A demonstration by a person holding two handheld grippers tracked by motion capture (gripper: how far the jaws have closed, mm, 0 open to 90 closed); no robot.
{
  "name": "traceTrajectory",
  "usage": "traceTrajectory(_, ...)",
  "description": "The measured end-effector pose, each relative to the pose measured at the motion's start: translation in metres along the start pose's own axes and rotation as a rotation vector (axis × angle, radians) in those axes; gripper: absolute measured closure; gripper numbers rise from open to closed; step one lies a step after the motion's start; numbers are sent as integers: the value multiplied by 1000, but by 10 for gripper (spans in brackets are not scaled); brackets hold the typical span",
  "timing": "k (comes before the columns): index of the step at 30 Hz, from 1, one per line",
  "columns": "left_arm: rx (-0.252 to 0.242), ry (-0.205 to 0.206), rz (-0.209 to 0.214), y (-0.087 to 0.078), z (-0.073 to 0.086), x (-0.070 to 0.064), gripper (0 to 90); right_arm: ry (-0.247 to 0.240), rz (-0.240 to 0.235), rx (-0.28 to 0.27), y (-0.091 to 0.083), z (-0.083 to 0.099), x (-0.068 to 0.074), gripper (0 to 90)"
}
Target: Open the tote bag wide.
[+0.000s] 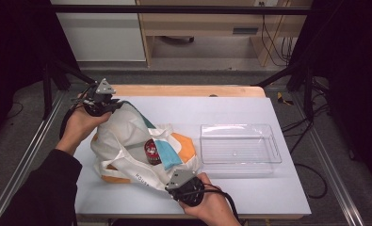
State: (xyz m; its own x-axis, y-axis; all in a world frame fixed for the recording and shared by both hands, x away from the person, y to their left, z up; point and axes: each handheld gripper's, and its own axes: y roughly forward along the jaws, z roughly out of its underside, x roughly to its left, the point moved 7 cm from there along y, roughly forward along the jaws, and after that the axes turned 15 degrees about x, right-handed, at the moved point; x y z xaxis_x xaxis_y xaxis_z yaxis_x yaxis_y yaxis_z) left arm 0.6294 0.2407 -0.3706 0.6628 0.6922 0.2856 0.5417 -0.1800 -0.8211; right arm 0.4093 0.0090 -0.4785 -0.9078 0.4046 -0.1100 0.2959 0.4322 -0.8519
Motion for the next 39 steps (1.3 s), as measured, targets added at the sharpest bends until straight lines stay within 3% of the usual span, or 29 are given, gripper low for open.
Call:
traceTrajectory(7, -10, -11, -7, 9, 3, 0, 815, 8, -15, 5, 7, 7, 1, 849)
traceTrajectory(16, -19, -37, -29, 26, -5, 4, 815, 4, -21, 5, 12, 10, 3, 849)
traceTrajectory(23, 1, -38, -21, 43, -5, 6, 815, 17, -39, 13, 16, 13, 4, 849)
traceTrajectory(30, 35, -49, -1, 59, 0, 3, 814, 3, -25, 22, 20, 13, 5, 849)
traceTrajectory(36, 31, -56, 1, 58, 2, -1, 808, 41, -33, -10, 17, 12, 2, 842)
traceTrajectory(39, 3, -58, -21, 51, 2, -1, 777, 57, -44, -29, 16, 12, 2, 823)
